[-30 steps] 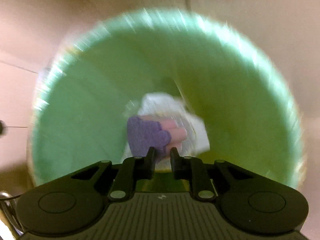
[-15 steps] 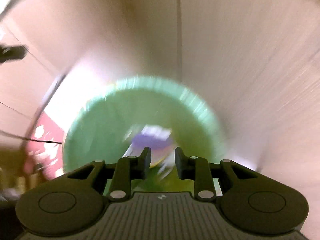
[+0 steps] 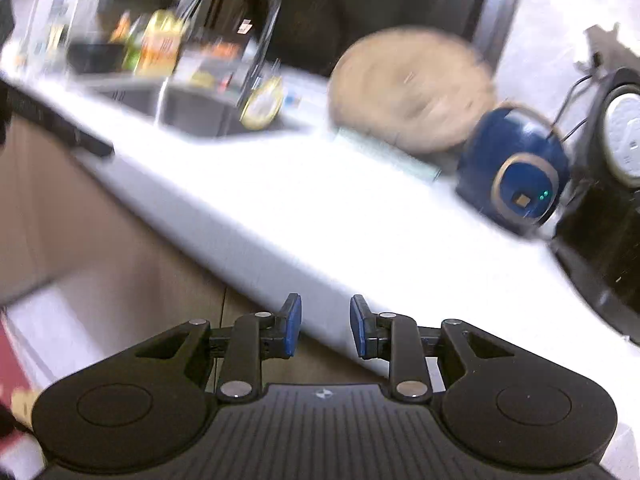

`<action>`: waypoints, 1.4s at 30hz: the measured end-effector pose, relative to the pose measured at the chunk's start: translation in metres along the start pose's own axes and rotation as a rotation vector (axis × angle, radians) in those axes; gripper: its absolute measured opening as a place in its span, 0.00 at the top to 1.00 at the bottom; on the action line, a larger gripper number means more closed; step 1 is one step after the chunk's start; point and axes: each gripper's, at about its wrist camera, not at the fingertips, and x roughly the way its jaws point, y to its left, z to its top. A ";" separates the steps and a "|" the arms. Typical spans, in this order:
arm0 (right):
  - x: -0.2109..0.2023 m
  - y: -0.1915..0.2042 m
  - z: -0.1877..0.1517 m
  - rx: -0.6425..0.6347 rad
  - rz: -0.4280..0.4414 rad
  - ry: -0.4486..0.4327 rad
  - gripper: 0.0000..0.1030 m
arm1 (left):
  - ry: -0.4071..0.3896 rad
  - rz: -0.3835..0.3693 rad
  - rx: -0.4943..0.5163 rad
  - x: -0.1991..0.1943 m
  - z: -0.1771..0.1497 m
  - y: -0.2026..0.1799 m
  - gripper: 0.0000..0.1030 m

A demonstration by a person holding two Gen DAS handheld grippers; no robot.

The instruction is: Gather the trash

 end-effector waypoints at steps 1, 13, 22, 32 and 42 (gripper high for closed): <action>0.001 -0.004 0.005 0.033 -0.010 -0.013 0.66 | -0.008 0.001 0.009 0.011 0.005 -0.015 0.85; -0.011 -0.011 0.039 0.250 -0.169 0.136 0.37 | 0.067 -0.162 0.058 0.031 0.024 -0.118 0.86; -0.011 -0.017 0.024 0.351 -0.203 0.077 0.36 | -0.029 0.069 0.094 0.031 0.016 -0.113 0.87; -0.003 -0.006 0.026 0.399 -0.137 0.085 0.36 | -0.008 0.062 0.134 0.030 0.008 -0.122 0.87; -0.010 -0.009 0.016 0.438 -0.127 0.083 0.36 | -0.008 0.066 0.152 0.028 0.003 -0.128 0.87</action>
